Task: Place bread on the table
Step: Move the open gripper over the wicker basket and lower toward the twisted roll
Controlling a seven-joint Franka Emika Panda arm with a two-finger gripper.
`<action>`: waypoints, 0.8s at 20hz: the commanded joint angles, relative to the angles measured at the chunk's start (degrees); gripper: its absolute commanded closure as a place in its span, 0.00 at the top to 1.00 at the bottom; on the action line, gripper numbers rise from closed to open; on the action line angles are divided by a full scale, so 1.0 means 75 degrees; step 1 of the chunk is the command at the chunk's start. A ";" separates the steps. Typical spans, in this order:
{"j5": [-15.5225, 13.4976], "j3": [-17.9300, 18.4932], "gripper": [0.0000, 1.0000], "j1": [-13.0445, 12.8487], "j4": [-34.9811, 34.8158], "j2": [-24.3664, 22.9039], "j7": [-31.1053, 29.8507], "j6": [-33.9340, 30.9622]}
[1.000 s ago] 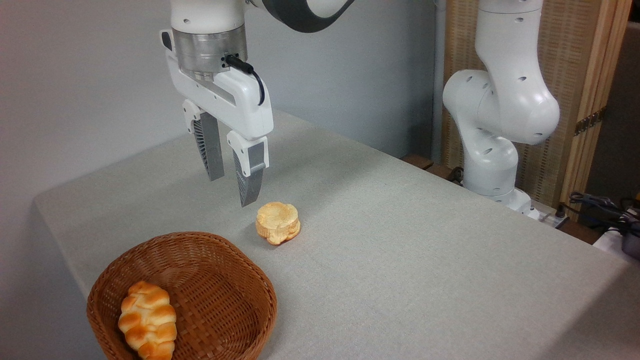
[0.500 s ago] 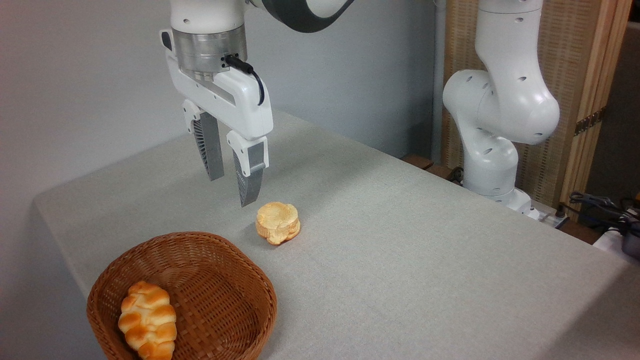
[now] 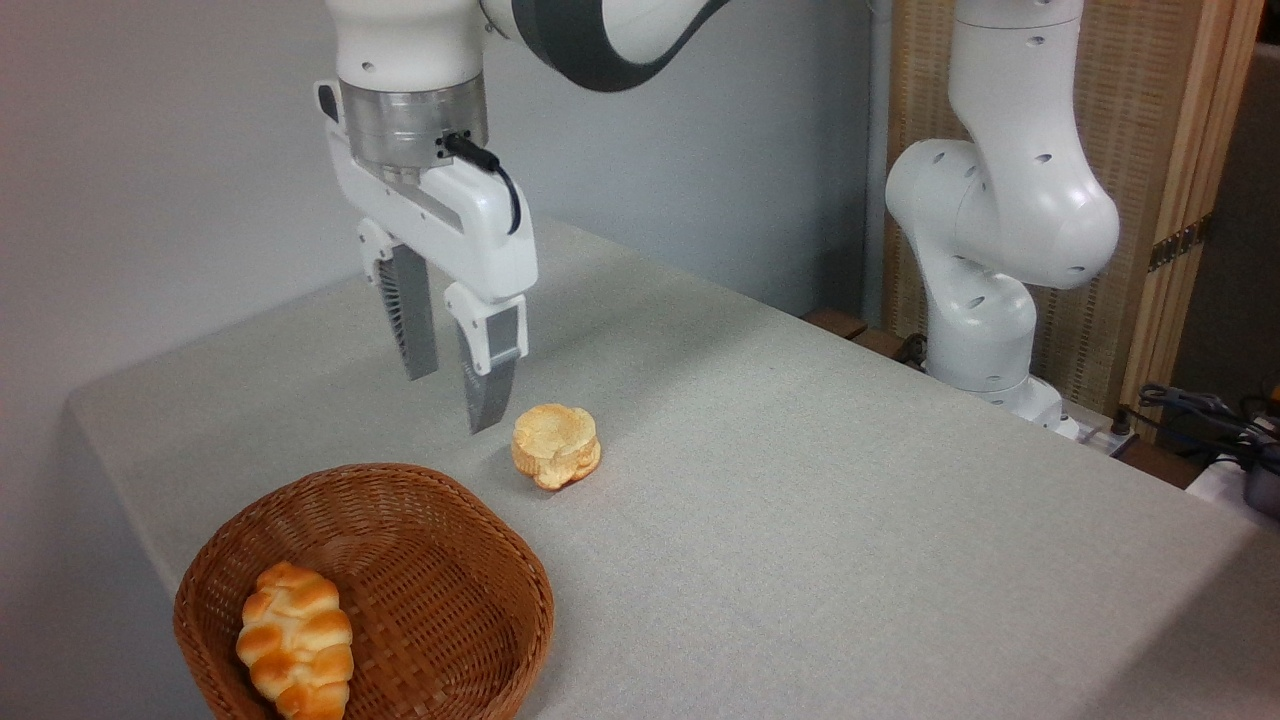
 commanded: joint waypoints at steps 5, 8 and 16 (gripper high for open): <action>-0.0151 0.0002 1.00 -0.0050 -0.0185 0.0625 -0.1405 0.1871; -0.0268 0.0013 1.00 -0.0050 -0.0185 0.0941 -0.3280 0.2609; -0.0268 0.0002 1.00 -0.0109 -0.0091 0.2089 -0.6320 0.4601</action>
